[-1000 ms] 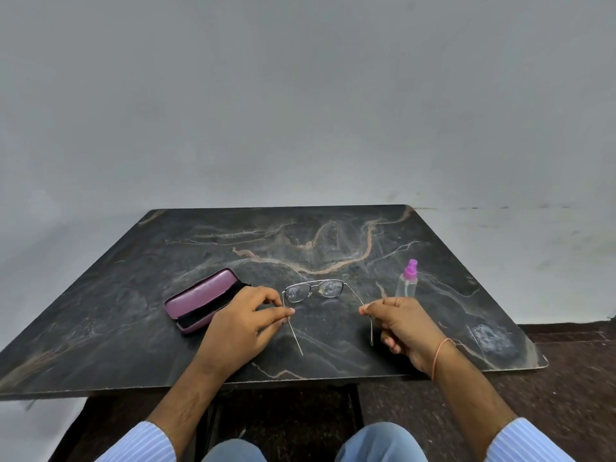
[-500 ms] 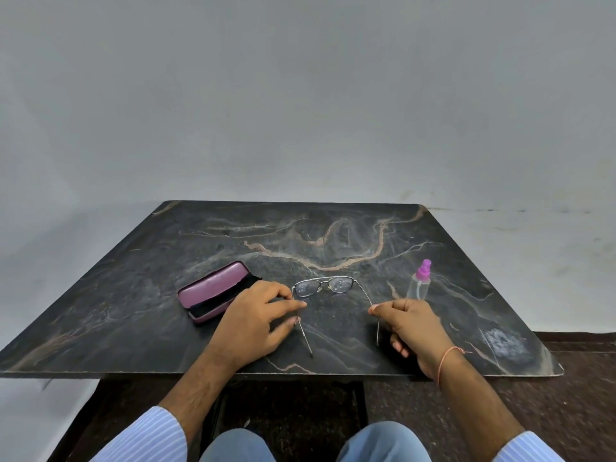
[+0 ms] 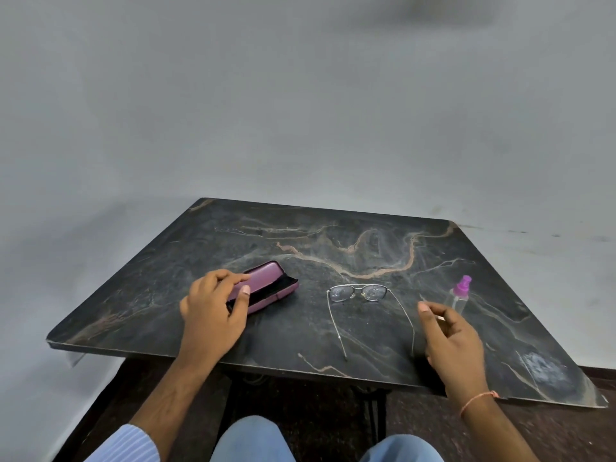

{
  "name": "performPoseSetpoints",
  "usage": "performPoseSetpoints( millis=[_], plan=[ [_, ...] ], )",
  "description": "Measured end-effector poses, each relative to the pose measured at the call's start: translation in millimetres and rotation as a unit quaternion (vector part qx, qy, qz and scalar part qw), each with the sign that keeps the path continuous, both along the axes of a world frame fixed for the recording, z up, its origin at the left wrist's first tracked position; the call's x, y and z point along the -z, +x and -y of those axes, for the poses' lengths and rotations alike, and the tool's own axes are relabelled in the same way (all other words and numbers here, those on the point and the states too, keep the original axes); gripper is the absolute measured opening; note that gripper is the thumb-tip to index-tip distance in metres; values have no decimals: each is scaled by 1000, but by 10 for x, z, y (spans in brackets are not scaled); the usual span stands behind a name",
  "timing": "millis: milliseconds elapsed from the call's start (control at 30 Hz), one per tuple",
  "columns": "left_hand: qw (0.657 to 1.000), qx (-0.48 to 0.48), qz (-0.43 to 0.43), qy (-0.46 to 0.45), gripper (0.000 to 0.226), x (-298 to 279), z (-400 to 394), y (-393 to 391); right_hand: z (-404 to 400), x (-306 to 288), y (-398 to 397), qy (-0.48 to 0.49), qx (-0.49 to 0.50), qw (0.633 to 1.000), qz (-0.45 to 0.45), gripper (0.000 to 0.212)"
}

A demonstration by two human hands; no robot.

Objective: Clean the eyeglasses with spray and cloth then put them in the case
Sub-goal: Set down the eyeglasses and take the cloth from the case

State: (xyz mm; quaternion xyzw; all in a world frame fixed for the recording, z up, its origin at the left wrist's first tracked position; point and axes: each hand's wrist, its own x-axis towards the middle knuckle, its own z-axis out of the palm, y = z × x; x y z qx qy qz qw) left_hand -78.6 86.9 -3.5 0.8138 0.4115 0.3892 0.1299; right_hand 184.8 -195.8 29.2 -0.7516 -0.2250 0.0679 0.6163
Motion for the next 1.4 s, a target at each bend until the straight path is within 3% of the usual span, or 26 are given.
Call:
performPoseSetpoints(
  millis=[67, 133, 300, 500, 667, 933, 1400],
  plan=[
    [999, 0, -17, -40, 32, 12, -6, 24, 10, 9, -75, 15, -5, 999, 29, 27],
    [998, 13, -24, -62, 35, 32, -24, 31, -40, -12, -145, 14, -26, 998, 63, 14],
    [998, 40, -34, -27, 38, 74, 2, 17, -482, -206, -471, -31, -126, 979, 158, 8],
    [998, 37, -53, -5, 41, 56, 34, 16, -1373, -341, -830, -203, -226, 924, 233, 16],
    [997, 40, -70, -7, 42, 50, 42, 2, -1879, -438, -1016, -345, -232, 861, 294, 25],
    [996, 65, -48, -40, 46, 24, 14, -20, -2144, -494, -1009, -446, -239, 831, 233, 38],
    [997, 53, -32, -39, 55, 18, 30, -16, -2356, -677, -1133, -484, -267, 809, 202, 10]
  ],
)
